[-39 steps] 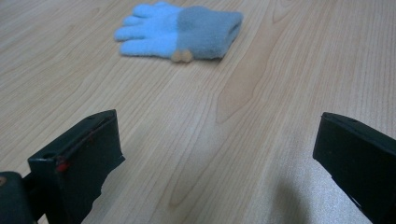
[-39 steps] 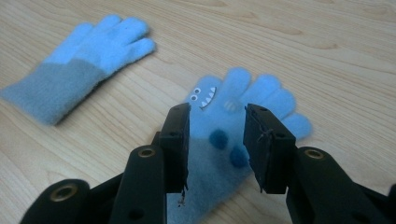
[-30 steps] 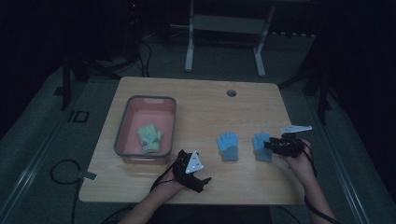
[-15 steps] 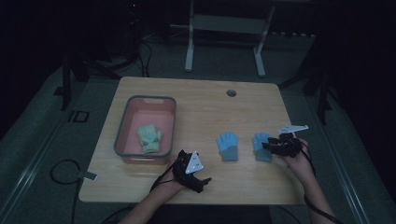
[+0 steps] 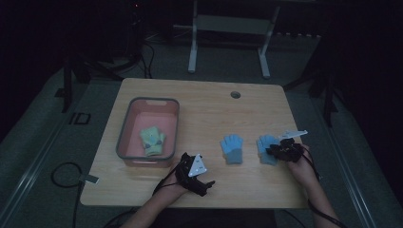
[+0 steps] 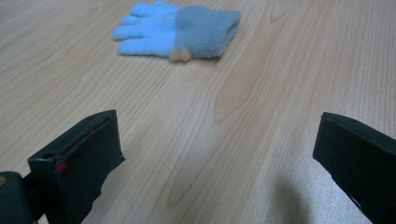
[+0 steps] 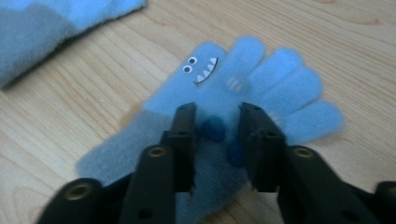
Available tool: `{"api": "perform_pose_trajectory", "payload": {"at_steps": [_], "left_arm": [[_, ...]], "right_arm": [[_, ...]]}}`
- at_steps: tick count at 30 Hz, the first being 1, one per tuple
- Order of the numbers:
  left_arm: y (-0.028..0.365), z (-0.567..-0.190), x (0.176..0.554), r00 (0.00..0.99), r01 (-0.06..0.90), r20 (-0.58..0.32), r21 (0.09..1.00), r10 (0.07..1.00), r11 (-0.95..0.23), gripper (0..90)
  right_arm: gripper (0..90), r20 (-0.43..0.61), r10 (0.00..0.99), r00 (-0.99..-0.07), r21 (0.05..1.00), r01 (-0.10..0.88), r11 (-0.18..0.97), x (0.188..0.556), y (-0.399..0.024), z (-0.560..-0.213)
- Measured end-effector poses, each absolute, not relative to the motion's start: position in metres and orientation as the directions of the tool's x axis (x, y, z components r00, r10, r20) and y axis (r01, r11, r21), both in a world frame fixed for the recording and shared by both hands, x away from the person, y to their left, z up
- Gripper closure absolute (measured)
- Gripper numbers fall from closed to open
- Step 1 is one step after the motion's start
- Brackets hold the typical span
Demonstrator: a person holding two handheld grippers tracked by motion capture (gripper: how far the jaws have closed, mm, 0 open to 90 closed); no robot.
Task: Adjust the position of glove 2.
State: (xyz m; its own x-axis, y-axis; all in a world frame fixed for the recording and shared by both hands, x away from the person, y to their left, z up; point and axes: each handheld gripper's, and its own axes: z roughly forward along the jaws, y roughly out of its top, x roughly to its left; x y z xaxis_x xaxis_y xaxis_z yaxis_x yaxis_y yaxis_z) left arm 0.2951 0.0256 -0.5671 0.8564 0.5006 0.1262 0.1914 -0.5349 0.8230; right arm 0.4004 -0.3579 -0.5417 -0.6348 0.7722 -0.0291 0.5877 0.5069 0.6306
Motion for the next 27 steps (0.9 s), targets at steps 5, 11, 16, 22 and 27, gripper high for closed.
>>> {"api": "perform_pose_trajectory", "payload": {"at_steps": [5, 11, 16, 22, 27], "left_arm": [[0.025, -0.567, 0.295, 0.857, 0.194, 0.123, 0.823, 0.5, -0.534, 1.4], [0.025, -0.567, 0.295, 0.857, 0.191, 0.127, 0.822, 0.5, -0.536, 1.4], [0.025, -0.567, 0.295, 0.857, 0.192, 0.125, 0.823, 0.5, -0.534, 1.4], [0.025, -0.567, 0.295, 0.857, 0.191, 0.127, 0.822, 0.499, -0.536, 1.4], [0.025, -0.567, 0.295, 0.857, 0.192, 0.126, 0.822, 0.5, -0.536, 1.4]], "right_arm": [[82.2, -0.043, 0.772, -0.635, 0.599, 0.602, 0.528, 0.402, -0.351, -0.539], [85.0, -0.015, 0.788, -0.616, 0.591, 0.63, 0.504, 0.403, -0.351, -0.536], [85.6, 0.001, 0.789, -0.614, 0.619, 0.62, 0.481, 0.4, -0.349, -0.52], [85.7, -0.002, 0.775, -0.632, 0.661, 0.581, 0.475, 0.397, -0.345, -0.491], [85.6, -0.024, 0.759, -0.651, 0.693, 0.536, 0.482, 0.393, -0.337, -0.472]]}}
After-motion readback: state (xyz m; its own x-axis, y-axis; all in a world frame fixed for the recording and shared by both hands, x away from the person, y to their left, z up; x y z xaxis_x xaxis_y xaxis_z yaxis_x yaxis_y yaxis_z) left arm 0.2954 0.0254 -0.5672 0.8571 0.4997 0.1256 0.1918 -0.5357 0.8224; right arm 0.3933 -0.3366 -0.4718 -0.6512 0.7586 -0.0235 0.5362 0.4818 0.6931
